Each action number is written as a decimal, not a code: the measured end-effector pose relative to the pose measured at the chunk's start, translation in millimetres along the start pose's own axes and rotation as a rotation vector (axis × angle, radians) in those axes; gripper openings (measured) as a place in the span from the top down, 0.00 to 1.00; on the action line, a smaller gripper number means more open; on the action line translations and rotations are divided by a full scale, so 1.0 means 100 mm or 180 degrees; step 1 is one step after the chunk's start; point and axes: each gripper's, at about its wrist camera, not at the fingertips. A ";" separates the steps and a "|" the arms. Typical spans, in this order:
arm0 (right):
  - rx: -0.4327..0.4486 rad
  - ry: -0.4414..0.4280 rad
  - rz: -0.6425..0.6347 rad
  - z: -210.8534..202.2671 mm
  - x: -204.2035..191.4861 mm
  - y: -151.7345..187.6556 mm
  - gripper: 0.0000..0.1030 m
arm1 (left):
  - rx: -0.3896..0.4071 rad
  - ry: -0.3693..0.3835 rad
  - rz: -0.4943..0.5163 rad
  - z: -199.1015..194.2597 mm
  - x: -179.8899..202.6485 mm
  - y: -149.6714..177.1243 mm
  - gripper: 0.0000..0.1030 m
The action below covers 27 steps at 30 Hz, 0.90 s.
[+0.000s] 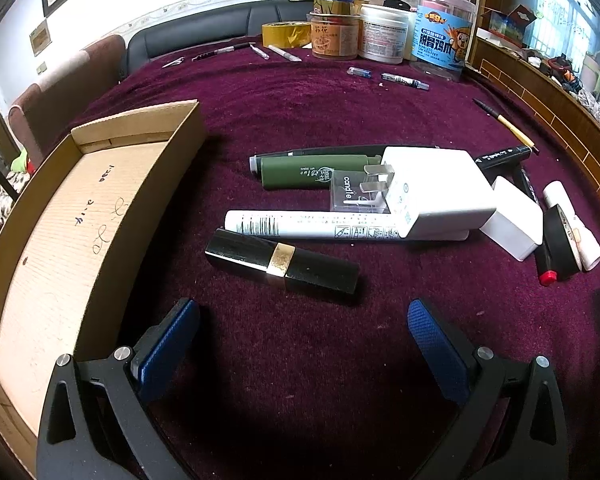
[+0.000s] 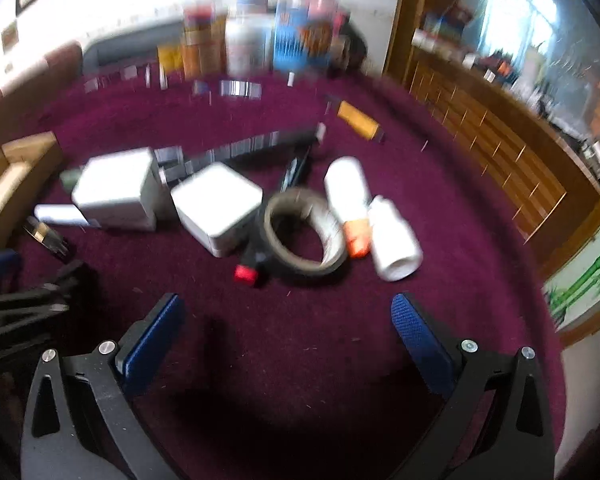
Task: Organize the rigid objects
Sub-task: 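Grasp the white square charger with the left gripper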
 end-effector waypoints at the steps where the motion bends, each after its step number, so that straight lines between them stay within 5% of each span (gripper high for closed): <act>1: 0.0211 -0.0040 0.0057 -0.17 0.04 0.00 0.00 | -0.0004 -0.0003 0.0011 0.00 0.00 0.00 0.01; 3: 0.0662 -0.0091 0.0170 -0.47 0.12 -0.02 0.00 | -0.0031 0.0005 0.0041 0.01 0.00 -0.01 0.01; 5: 0.1000 -0.0449 0.0369 -0.66 0.24 -0.06 0.00 | -0.0021 -0.0023 0.0063 -0.01 0.01 -0.01 0.01; 6: 0.1043 -0.0681 0.0533 -0.67 0.32 -0.06 0.00 | 0.0014 -0.0061 0.0112 -0.03 0.03 0.00 0.01; 8: 0.0514 -0.0867 0.0649 -0.47 0.40 -0.16 0.00 | 0.0110 -0.0077 0.0210 -0.12 0.05 0.03 0.02; 11: 0.0427 -0.0256 0.0455 -0.38 0.36 -0.28 0.00 | 0.0443 -0.0009 0.0290 -0.42 0.03 0.02 0.02; 16: 0.1135 0.0284 0.0250 -0.69 0.28 -0.43 0.00 | 0.0983 0.0097 0.0293 -0.86 -0.16 -0.20 0.02; 18: 0.0763 0.0258 0.0167 -0.41 0.24 -0.52 0.00 | 0.1074 0.0107 0.0418 -0.92 -0.19 -0.31 0.02; 21: 0.0456 -0.0087 0.0610 0.04 0.45 -0.52 0.00 | 0.0909 0.0110 0.0722 -0.83 -0.15 -0.42 0.02; 27: 0.0172 -0.0370 0.0954 0.43 0.62 -0.33 0.07 | 0.0826 0.0124 0.1153 -0.57 0.09 -0.49 0.02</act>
Point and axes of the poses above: each gripper's, at about its wrist camera, not at the fingertips, and z roughly the way its jaws point, x to its right, y to its underside, and after that the axes turned 4 degrees about -x, right-handed
